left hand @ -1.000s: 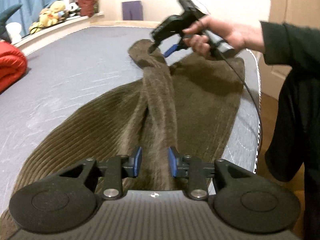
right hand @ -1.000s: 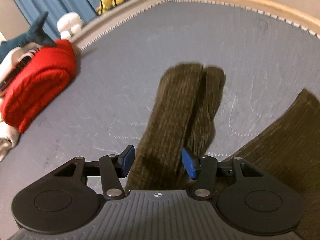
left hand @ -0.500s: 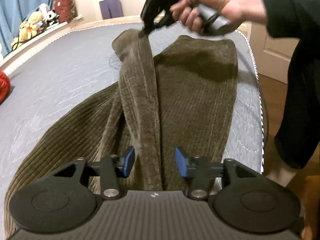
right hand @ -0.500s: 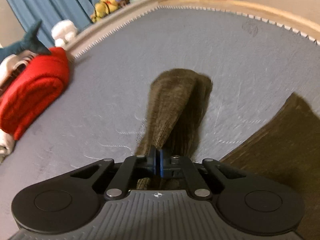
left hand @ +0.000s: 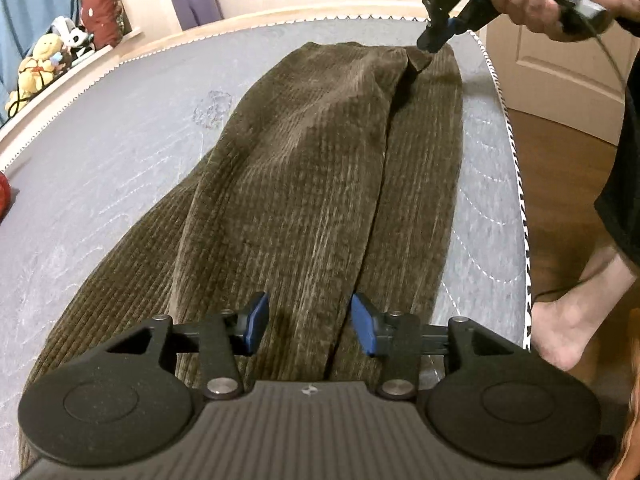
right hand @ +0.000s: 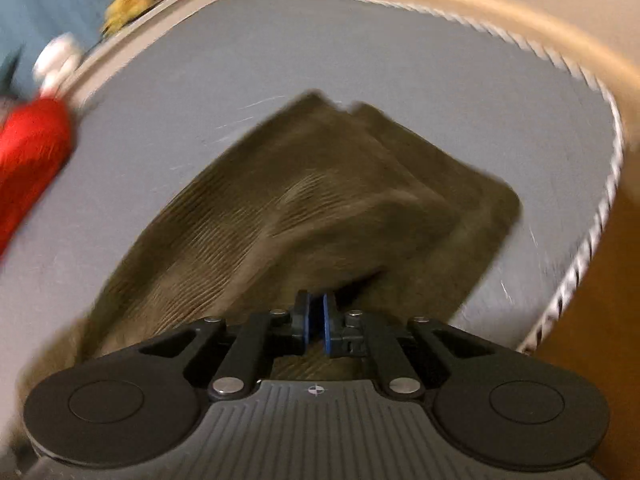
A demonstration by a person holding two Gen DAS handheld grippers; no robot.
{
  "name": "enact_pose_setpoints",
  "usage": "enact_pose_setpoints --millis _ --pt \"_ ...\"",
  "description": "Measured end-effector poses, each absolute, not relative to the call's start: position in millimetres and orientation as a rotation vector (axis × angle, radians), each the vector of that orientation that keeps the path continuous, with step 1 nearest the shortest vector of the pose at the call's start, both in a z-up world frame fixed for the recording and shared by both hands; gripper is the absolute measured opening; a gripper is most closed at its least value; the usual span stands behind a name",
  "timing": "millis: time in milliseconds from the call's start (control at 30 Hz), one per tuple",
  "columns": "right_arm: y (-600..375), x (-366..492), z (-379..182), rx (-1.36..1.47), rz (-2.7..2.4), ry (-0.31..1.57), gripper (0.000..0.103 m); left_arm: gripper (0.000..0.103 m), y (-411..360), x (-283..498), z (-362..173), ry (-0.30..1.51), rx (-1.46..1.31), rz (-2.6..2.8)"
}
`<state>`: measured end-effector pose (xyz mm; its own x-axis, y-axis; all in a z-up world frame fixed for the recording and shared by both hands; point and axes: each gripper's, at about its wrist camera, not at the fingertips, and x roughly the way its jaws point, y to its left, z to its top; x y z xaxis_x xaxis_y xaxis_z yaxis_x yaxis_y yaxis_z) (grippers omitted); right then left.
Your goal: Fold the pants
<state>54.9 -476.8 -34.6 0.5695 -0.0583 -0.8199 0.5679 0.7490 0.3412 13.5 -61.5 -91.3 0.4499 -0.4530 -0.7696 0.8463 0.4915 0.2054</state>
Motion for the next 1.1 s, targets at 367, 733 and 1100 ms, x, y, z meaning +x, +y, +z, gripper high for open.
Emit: enact_pose_setpoints --millis 367,733,1100 --pt "-554.0 65.0 -75.9 0.903 -0.45 0.831 0.053 0.027 -73.6 9.1 -107.2 0.683 0.717 -0.885" --pt "-549.9 85.6 -85.7 0.84 -0.562 0.827 0.053 0.022 -69.8 7.8 -108.8 0.694 0.709 -0.887" --pt "-542.9 66.8 -0.1 0.61 -0.441 0.523 0.012 0.008 -50.9 18.9 -63.5 0.635 0.568 -0.874"
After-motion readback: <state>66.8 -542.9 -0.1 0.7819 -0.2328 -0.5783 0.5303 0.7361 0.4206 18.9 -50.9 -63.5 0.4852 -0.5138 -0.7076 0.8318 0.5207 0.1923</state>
